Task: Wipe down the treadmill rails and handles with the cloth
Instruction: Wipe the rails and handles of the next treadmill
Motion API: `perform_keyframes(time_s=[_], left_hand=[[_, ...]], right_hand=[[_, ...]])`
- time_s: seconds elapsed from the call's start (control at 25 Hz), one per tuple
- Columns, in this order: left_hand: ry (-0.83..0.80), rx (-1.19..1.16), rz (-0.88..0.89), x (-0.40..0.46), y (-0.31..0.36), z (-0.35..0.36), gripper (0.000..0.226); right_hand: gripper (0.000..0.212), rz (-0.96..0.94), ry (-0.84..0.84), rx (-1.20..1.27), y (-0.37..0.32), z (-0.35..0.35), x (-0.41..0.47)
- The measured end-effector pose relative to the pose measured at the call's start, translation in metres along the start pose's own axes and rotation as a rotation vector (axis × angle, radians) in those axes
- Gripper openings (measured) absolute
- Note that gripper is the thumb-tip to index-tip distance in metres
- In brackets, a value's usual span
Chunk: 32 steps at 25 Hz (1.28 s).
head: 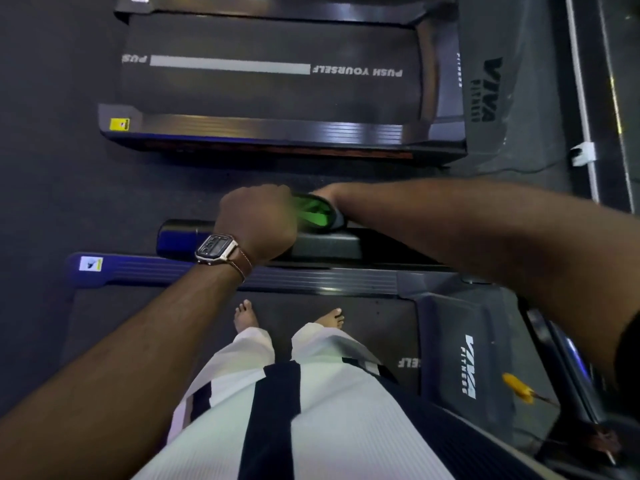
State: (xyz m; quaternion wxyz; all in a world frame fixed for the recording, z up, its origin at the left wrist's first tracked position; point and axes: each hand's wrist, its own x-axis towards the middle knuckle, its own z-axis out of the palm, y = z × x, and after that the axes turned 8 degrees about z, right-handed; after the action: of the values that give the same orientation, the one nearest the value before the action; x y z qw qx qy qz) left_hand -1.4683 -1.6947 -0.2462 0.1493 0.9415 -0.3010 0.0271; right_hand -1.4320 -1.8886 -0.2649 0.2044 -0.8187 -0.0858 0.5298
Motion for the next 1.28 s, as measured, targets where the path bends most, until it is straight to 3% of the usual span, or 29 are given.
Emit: perform_keyframes(time_s=[0.08,0.12,0.2,0.28,0.44,0.6,0.8,0.96,1.08,1.12,1.2,1.28], left_hand=[[0.069,-0.025,0.013,0.001,-0.001,0.0,0.021],[0.096,-0.041,0.011,0.002,-0.002,-0.001,0.022],[0.127,-0.06,0.003,0.003,-0.002,0.002,0.022],[0.114,-0.065,0.008,0.004,-0.004,0.005,0.024],[0.05,-0.089,-0.002,0.006,-0.005,0.006,0.023],[-0.104,-0.093,-0.019,0.01,-0.007,0.01,0.024],[-0.232,-0.124,0.112,0.014,-0.011,0.009,0.032],[-0.303,-0.149,0.183,0.017,-0.016,0.013,0.033],[-0.352,-0.154,0.234,0.019,-0.016,0.012,0.042],[-0.379,-0.155,0.245,0.019,-0.014,0.011,0.045],[-0.479,-0.215,0.232,0.024,-0.014,0.007,0.047],[-0.636,-0.363,0.208,0.03,-0.013,0.006,0.05]], right_hand=[[0.046,0.007,-0.051,0.106,-0.037,0.002,0.002],[0.04,-0.027,-0.014,0.139,-0.037,0.002,0.005],[0.019,0.078,0.092,0.117,-0.031,-0.004,-0.005],[0.03,0.182,0.163,-0.055,-0.016,-0.005,-0.017],[0.015,0.069,0.083,-0.001,-0.013,0.003,-0.023],[0.034,0.258,0.334,-0.035,0.009,0.009,-0.054],[0.041,0.352,0.29,0.037,-0.012,0.01,-0.049],[0.041,0.376,0.761,0.013,0.0,0.055,-0.081],[0.054,0.638,1.168,0.015,-0.012,0.078,-0.071],[0.051,0.647,1.267,0.053,-0.024,0.083,-0.059],[0.044,0.465,1.418,0.098,-0.04,0.112,-0.045],[0.059,0.28,1.519,0.044,-0.035,0.16,-0.046]])
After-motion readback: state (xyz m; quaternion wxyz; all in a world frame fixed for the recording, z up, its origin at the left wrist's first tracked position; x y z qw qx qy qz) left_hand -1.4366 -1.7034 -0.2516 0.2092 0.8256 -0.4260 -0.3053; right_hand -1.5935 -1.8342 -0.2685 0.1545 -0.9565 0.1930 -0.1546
